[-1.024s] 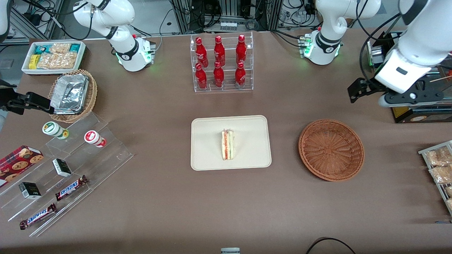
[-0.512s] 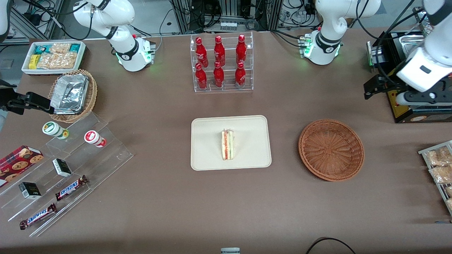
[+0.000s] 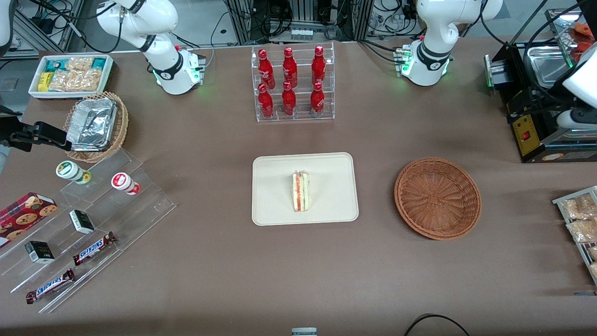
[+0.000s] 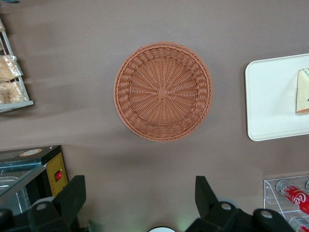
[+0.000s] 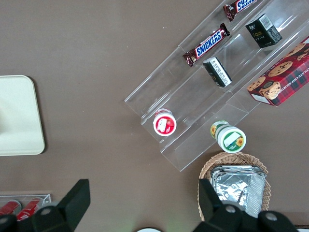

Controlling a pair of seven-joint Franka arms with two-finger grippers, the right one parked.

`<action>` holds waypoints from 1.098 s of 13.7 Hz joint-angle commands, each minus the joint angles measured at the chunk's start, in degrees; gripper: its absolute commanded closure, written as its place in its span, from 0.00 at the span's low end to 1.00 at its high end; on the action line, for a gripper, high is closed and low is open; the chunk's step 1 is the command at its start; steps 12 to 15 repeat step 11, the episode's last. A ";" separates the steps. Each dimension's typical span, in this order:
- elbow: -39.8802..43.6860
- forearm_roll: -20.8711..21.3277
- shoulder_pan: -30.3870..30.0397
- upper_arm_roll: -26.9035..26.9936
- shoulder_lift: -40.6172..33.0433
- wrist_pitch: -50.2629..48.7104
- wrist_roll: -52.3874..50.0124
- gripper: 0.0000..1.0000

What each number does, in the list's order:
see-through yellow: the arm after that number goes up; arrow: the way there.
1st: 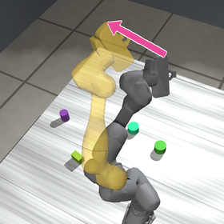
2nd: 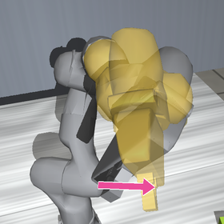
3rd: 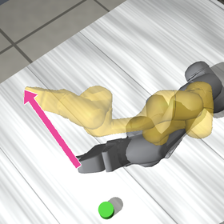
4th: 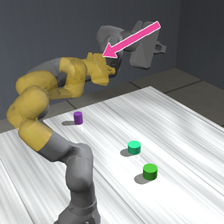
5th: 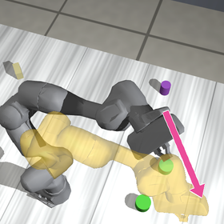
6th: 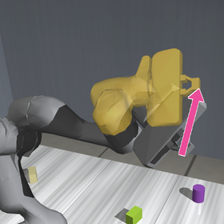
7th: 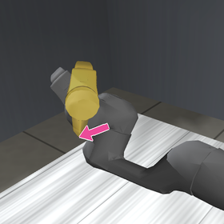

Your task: Place sandwich from basket to tray

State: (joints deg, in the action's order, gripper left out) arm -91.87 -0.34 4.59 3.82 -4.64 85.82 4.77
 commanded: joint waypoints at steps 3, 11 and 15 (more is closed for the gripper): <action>2.22 1.56 -7.03 -5.83 0.60 -1.45 0.69 0.00; 8.99 1.48 -7.49 -7.07 6.66 -2.85 0.68 0.00; 8.99 1.48 -7.49 -7.07 6.66 -2.85 0.68 0.00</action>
